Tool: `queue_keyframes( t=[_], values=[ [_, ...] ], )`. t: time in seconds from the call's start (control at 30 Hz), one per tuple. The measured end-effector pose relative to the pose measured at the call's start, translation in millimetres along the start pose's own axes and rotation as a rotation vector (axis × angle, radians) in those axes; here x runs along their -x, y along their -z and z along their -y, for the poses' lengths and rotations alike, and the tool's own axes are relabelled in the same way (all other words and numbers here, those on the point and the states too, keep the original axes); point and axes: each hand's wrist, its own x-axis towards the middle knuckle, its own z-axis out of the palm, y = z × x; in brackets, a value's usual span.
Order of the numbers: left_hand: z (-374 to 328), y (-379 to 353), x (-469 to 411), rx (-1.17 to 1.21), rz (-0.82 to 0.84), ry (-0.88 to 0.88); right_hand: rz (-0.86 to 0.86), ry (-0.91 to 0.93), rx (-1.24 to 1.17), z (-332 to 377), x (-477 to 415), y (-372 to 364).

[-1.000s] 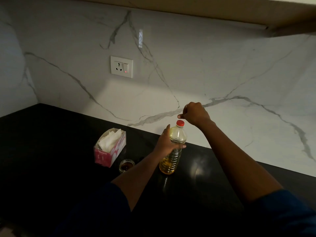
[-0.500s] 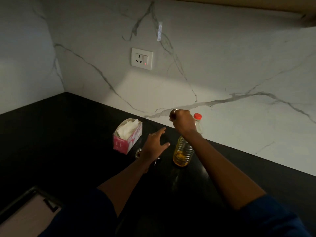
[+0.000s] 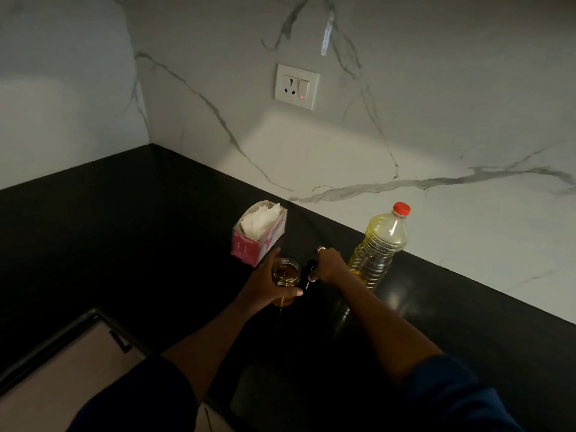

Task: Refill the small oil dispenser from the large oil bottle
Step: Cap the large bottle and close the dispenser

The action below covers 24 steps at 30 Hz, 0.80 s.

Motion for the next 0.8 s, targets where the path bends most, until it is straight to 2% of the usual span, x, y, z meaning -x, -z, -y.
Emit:
queue_keyframes(
  t=[0.1, 0.27, 0.4, 0.53, 0.67, 0.8],
  values=[
    [7.5, -3.8, -1.3, 0.02, 0.037, 0.034, 0.018, -0.018, -0.036, -5.9, -8.0, -11.8],
    [10.6, -8.2, -7.3, 0.056, 0.002, 0.059, 0.063, 0.022, -0.082, -8.3, -18.8, -23.6],
    [10.3, -11.0, -10.0, 0.001, -0.054, 0.045, 0.053, 0.023, -0.117, -6.8, -26.0, -30.1],
    [9.5, -9.0, -11.4, -0.005, -0.041, 0.056, 0.036, 0.005, -0.166, -8.6, -28.7, -30.5],
    [8.8, -8.8, -9.3, 0.024, -0.037, 0.069, -0.039, -0.023, -0.317, -6.2, -23.5, -13.5],
    [7.9, -9.4, -6.0, 0.081, -0.06, 0.093, -0.19, 0.081, -0.47, 2.2, -10.8, 13.8]
  ],
)
